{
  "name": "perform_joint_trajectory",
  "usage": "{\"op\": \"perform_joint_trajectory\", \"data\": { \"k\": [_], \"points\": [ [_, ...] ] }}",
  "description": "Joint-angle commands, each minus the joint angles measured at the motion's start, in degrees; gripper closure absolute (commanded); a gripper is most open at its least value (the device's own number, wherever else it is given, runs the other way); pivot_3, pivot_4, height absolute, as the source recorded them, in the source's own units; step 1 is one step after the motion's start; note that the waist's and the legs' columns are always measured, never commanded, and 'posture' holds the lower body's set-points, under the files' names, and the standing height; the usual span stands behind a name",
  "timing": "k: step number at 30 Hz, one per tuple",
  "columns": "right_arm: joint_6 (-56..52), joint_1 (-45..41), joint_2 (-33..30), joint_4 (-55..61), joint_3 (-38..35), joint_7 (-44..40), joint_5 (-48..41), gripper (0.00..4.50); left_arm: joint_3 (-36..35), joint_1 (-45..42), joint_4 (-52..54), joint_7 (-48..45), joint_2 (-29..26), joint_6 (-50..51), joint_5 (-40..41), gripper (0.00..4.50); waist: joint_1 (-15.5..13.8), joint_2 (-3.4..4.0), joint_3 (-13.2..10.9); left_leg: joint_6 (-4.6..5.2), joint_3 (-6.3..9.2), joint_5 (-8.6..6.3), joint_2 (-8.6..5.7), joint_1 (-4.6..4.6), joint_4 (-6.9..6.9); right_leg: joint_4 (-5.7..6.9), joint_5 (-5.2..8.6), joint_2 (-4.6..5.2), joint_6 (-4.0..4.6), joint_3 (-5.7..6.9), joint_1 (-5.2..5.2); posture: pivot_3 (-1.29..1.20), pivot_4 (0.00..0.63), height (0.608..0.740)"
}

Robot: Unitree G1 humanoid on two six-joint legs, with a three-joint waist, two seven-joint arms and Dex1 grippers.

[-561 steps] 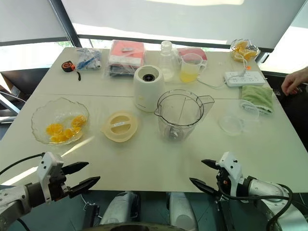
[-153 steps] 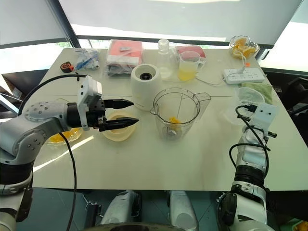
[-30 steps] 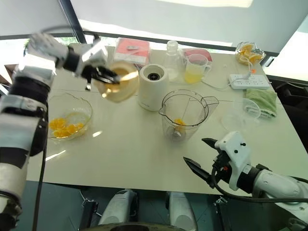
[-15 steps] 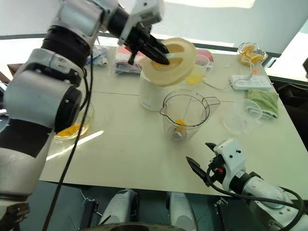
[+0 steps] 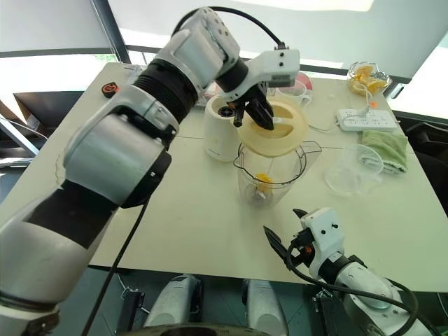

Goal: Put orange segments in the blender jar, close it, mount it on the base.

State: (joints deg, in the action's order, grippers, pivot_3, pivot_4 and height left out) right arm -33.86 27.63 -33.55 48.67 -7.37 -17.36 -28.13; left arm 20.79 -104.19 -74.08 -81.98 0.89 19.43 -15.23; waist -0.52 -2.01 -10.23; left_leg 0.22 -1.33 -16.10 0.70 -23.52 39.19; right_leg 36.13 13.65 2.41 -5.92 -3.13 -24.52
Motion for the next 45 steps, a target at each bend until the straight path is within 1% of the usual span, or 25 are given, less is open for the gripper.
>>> {"op": "perform_joint_trajectory", "data": {
  "k": [1,11,18,23,26,36,42,45],
  "points": [
    [0.7,0.4,0.9,1.0,-0.2,-0.3,1.0,0.00,-0.4,-0.8,2.3,-0.6,0.8,1.9,0.2,4.25,-0.1,0.00,0.0,0.00,0.00,0.00,0.00,0.00,0.00,0.00,0.00,0.00,0.00,0.00,0.00,0.00,0.150,0.740],
    [1.3,0.5,3.1,0.5,-0.2,-0.8,3.0,0.00,-0.7,0.5,5.5,-1.3,3.2,8.5,1.6,4.25,0.0,0.04,0.0,0.01,0.00,0.00,0.00,0.00,0.00,0.00,0.00,0.00,0.00,0.00,0.00,0.00,0.150,0.740],
    [1.5,1.3,4.2,1.0,-1.1,-1.1,4.1,0.00,2.2,5.7,10.0,-2.1,3.3,11.2,0.4,4.25,0.0,0.23,0.1,0.01,0.00,0.00,0.00,0.03,0.00,0.02,0.00,0.01,0.01,0.00,0.03,0.00,0.150,0.740],
    [1.8,1.6,5.4,1.4,-1.1,-0.8,4.9,0.00,3.9,11.4,17.2,-0.3,2.5,12.0,0.2,4.25,-0.1,0.47,0.4,0.01,0.01,0.00,0.01,0.10,0.01,0.01,0.00,0.02,0.01,0.00,0.10,0.00,0.150,0.740],
    [1.6,1.5,5.9,1.5,-1.3,-0.8,5.2,0.00,4.2,13.3,20.5,0.8,1.9,13.9,0.4,4.25,-0.1,0.62,0.6,0.01,0.01,0.00,0.00,0.16,0.02,0.01,0.00,0.04,0.01,0.00,0.19,0.00,0.150,0.740],
    [1.4,0.1,5.8,0.1,-1.8,-1.6,5.4,0.00,3.3,13.7,25.5,4.6,0.3,20.8,1.9,4.25,0.0,0.70,0.7,0.01,0.01,0.00,-0.03,0.16,0.06,0.02,0.00,0.03,0.01,0.00,0.21,0.00,0.150,0.740],
    [1.2,-1.4,5.6,-0.9,-1.6,-2.2,5.6,0.00,4.5,14.3,30.4,6.0,-1.1,25.3,2.1,4.25,0.2,0.71,0.7,0.01,0.01,0.00,-0.02,0.16,0.06,0.03,0.00,0.02,0.01,0.00,0.20,0.00,0.150,0.740],
    [1.1,-1.9,5.6,-1.1,-1.6,-2.5,5.6,0.00,4.7,14.7,32.7,8.1,-1.8,27.1,1.8,4.25,0.3,0.71,0.7,0.01,0.01,0.00,-0.02,0.16,0.06,0.04,0.00,0.02,0.01,0.00,0.19,0.00,0.150,0.740]
  ]
}}
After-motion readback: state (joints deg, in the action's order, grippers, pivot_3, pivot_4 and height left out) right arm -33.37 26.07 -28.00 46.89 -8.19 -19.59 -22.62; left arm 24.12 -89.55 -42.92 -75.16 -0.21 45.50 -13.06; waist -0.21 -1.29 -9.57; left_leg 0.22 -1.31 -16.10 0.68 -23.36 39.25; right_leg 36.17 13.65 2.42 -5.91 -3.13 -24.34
